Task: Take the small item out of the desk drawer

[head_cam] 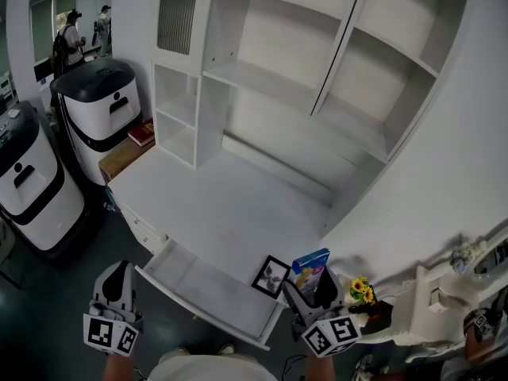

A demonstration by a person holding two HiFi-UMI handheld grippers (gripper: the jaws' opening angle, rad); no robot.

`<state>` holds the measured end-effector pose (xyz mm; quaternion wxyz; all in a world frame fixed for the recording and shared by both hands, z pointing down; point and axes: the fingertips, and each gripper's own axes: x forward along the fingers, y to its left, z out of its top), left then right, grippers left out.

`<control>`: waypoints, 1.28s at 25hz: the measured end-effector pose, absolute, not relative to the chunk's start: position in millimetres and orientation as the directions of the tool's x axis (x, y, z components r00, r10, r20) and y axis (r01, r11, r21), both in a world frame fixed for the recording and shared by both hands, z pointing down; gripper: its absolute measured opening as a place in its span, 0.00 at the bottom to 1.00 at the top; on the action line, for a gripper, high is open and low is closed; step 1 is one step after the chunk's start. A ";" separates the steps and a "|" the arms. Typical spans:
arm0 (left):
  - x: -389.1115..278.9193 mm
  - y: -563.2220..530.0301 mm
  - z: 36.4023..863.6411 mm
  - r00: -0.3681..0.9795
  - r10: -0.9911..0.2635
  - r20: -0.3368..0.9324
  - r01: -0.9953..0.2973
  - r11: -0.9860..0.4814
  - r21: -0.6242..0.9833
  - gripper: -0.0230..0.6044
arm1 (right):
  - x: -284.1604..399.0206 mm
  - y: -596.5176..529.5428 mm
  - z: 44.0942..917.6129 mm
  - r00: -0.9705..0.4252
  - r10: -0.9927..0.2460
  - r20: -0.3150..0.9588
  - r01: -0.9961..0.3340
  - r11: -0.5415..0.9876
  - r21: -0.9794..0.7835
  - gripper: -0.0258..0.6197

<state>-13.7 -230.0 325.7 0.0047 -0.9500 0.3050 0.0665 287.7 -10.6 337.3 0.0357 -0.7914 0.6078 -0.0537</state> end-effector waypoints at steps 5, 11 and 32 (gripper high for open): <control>-18.6 -236.9 330.2 0.798 -0.591 -0.116 -0.590 -0.806 0.048 0.06 | 279.7 -16.1 349.2 0.223 -0.973 0.063 -0.947 -0.232 -0.223 0.72; -17.7 -241.0 332.8 0.804 -0.585 -0.101 -0.583 -0.811 0.054 0.06 | 264.6 -27.1 349.5 0.193 -0.979 0.063 -0.949 -0.203 -0.241 0.72; -19.2 -246.2 341.7 0.821 -0.565 -0.082 -0.562 -0.825 0.055 0.06 | 246.6 -41.9 348.6 0.176 -0.983 0.058 -0.960 -0.184 -0.210 0.72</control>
